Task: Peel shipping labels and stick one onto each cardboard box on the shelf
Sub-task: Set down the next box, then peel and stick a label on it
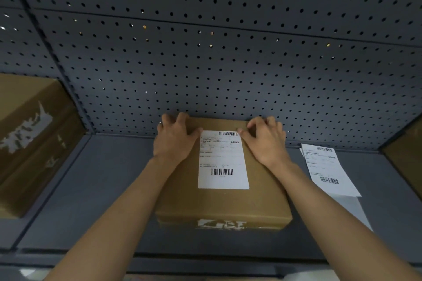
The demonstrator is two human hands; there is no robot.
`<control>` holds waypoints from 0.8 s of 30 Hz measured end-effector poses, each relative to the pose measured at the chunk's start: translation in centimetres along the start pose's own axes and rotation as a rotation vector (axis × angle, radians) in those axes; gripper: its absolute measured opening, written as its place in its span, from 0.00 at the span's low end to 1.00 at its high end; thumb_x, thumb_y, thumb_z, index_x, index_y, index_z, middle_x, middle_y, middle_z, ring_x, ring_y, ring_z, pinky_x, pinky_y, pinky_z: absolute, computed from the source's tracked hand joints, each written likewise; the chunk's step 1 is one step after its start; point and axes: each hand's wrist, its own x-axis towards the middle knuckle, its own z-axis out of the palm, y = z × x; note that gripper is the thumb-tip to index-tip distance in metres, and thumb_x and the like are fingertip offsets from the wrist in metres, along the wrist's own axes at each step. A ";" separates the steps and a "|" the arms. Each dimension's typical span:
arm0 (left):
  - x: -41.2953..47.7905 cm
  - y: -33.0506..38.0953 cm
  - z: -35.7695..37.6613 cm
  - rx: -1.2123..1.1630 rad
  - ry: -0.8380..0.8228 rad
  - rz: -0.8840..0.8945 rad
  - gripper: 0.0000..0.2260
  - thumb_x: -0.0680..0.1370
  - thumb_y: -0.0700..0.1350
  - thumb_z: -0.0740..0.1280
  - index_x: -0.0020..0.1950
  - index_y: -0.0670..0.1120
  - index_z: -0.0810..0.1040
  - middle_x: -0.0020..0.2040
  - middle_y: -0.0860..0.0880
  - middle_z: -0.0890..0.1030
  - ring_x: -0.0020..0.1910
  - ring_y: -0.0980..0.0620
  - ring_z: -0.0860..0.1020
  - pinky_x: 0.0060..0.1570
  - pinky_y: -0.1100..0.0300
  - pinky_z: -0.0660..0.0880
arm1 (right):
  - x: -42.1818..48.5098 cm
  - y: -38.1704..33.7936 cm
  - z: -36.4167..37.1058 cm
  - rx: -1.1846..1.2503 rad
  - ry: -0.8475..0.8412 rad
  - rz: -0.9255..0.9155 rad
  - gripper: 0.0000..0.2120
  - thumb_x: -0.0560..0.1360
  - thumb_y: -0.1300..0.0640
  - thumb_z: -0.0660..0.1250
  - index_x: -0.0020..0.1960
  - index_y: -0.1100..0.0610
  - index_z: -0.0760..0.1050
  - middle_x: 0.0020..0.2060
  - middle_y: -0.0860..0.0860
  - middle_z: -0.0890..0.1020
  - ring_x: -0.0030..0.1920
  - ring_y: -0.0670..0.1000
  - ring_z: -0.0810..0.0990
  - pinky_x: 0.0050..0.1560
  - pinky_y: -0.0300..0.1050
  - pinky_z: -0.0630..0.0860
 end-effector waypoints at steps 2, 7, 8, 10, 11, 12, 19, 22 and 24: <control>-0.5 -0.5 -0.2 -0.042 -0.006 -0.009 0.28 0.78 0.62 0.64 0.73 0.49 0.64 0.68 0.40 0.66 0.67 0.36 0.68 0.62 0.40 0.72 | -1.0 0.2 -0.5 0.114 0.046 -0.086 0.14 0.79 0.43 0.63 0.56 0.53 0.76 0.51 0.49 0.73 0.57 0.54 0.74 0.60 0.48 0.69; -2.7 -2.3 -0.3 -0.244 -0.056 -0.088 0.32 0.78 0.61 0.64 0.77 0.49 0.60 0.71 0.42 0.67 0.68 0.40 0.69 0.66 0.43 0.70 | -5.2 0.1 -1.4 0.174 -0.099 -0.562 0.18 0.83 0.47 0.59 0.66 0.55 0.77 0.67 0.47 0.76 0.69 0.45 0.71 0.72 0.50 0.67; -3.1 -2.5 -0.3 -0.275 -0.070 -0.103 0.32 0.78 0.61 0.65 0.77 0.48 0.60 0.71 0.42 0.67 0.68 0.41 0.69 0.65 0.45 0.69 | -5.9 0.2 -1.5 0.144 -0.141 -0.650 0.21 0.83 0.45 0.57 0.69 0.55 0.75 0.70 0.49 0.74 0.73 0.45 0.67 0.76 0.51 0.62; -3.7 -2.9 -0.4 -0.305 -0.088 -0.116 0.32 0.78 0.60 0.65 0.76 0.46 0.61 0.70 0.42 0.68 0.67 0.42 0.70 0.62 0.51 0.69 | -7.2 0.2 -1.7 0.063 -0.211 -0.782 0.25 0.83 0.43 0.56 0.73 0.56 0.70 0.75 0.51 0.68 0.77 0.45 0.60 0.78 0.54 0.55; -4.0 -3.0 -0.4 -0.315 -0.096 -0.121 0.32 0.78 0.59 0.65 0.76 0.46 0.62 0.70 0.42 0.68 0.67 0.42 0.70 0.60 0.53 0.68 | -7.9 0.2 -1.9 0.015 -0.240 -0.835 0.26 0.83 0.42 0.56 0.74 0.57 0.68 0.76 0.52 0.64 0.78 0.46 0.57 0.78 0.55 0.54; -4.3 -3.1 -0.4 -0.326 -0.104 -0.124 0.31 0.78 0.59 0.65 0.76 0.46 0.63 0.69 0.43 0.69 0.66 0.43 0.71 0.59 0.54 0.69 | -8.5 0.4 -2.0 -0.042 -0.264 -0.888 0.27 0.83 0.41 0.55 0.76 0.57 0.66 0.77 0.52 0.62 0.79 0.46 0.54 0.78 0.54 0.54; -4.8 -3.2 0.0 -0.452 -0.101 -0.121 0.16 0.79 0.59 0.65 0.60 0.50 0.75 0.46 0.59 0.77 0.43 0.63 0.76 0.35 0.71 0.68 | -8.7 0.8 -2.6 -0.289 -0.472 -0.952 0.35 0.81 0.33 0.48 0.80 0.54 0.50 0.79 0.48 0.49 0.79 0.42 0.42 0.78 0.42 0.41; -4.9 -3.3 0.0 -0.463 -0.092 -0.120 0.17 0.79 0.59 0.65 0.61 0.50 0.75 0.47 0.57 0.79 0.42 0.64 0.76 0.34 0.71 0.69 | -7.2 0.3 -2.4 -0.318 -0.511 -0.911 0.36 0.80 0.31 0.43 0.80 0.52 0.46 0.79 0.46 0.46 0.78 0.40 0.39 0.78 0.40 0.39; -5.0 -3.4 0.0 -0.480 -0.087 -0.123 0.17 0.78 0.59 0.66 0.62 0.50 0.76 0.48 0.57 0.80 0.43 0.63 0.77 0.36 0.70 0.70 | -5.8 -0.1 -2.0 -0.311 -0.516 -0.862 0.38 0.78 0.29 0.39 0.80 0.51 0.45 0.79 0.45 0.45 0.78 0.39 0.39 0.78 0.41 0.40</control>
